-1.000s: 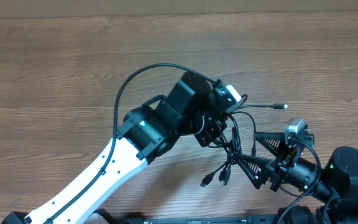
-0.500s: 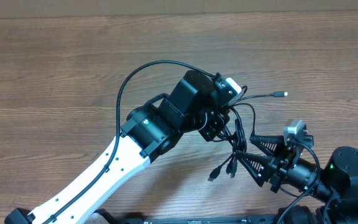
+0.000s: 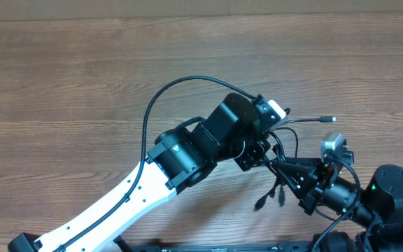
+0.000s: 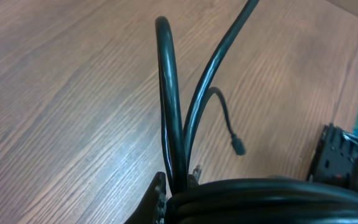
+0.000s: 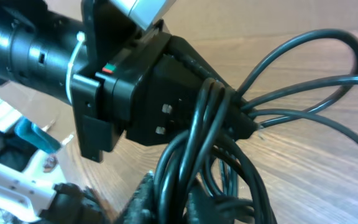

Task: Untangle cables
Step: 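Lift the cable bundle with the left gripper toward the right gripper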

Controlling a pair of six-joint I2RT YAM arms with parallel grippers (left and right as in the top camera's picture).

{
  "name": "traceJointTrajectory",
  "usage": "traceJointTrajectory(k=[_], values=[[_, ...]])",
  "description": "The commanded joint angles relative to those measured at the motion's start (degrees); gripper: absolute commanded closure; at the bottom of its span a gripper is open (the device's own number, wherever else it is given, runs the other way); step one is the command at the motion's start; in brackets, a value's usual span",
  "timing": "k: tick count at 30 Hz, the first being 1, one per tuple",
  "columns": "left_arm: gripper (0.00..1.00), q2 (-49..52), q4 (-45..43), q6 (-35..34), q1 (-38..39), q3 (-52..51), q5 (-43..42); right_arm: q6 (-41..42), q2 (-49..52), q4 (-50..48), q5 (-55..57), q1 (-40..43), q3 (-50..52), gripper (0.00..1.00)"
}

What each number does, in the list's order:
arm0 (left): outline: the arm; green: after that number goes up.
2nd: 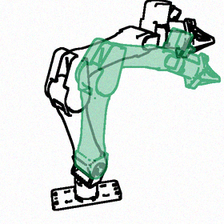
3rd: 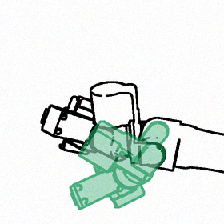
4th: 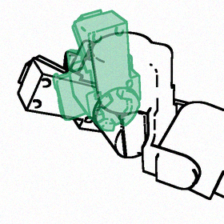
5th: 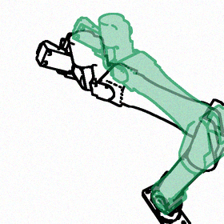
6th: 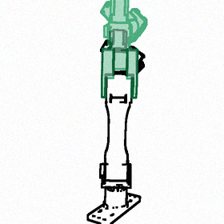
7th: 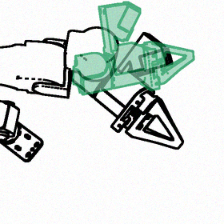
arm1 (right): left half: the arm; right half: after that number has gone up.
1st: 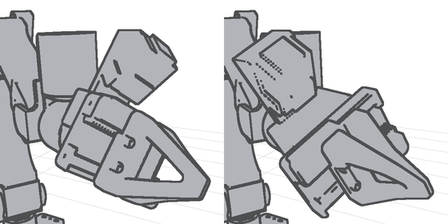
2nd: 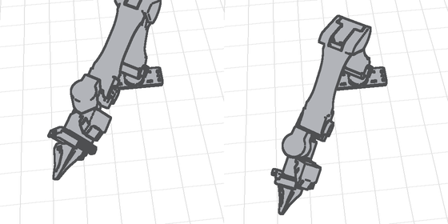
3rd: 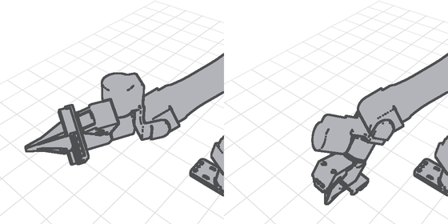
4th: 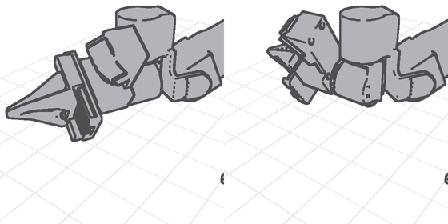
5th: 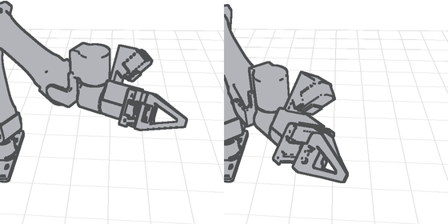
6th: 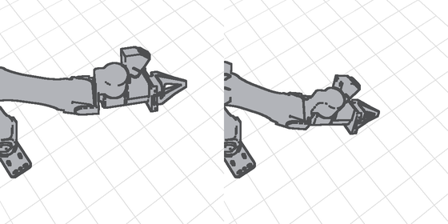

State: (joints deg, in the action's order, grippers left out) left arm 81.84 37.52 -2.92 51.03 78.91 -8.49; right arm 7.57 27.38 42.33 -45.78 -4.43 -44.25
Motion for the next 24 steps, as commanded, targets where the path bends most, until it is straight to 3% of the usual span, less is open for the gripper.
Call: traceJointTrajectory(k=[1,4,9,11,24], values=[[0.96,0.2,-0.5,-4.9,0.3,1.7,7.6,-0.4,-0.2,-0.1,0.7,0.3,-1.5,0.96],[0.96,0.2,-0.8,-11.8,0.3,1.7,14.5,-0.4,-0.2,0.1,2.0,0.3,-1.5,0.96],[0.96,0.1,-2.0,-19.6,-1.2,1.7,17.9,-0.4,-0.2,3.1,6.0,0.3,-1.5,0.96],[0.96,-0.8,-3.1,-23.2,-3.3,1.9,16.7,-0.4,-0.2,4.6,9.2,0.3,-1.5,0.96],[0.96,-6.3,-15.0,-28.3,-7.9,1.9,4.2,-0.4,-0.2,6.0,11.5,0.3,-1.5,0.95]])
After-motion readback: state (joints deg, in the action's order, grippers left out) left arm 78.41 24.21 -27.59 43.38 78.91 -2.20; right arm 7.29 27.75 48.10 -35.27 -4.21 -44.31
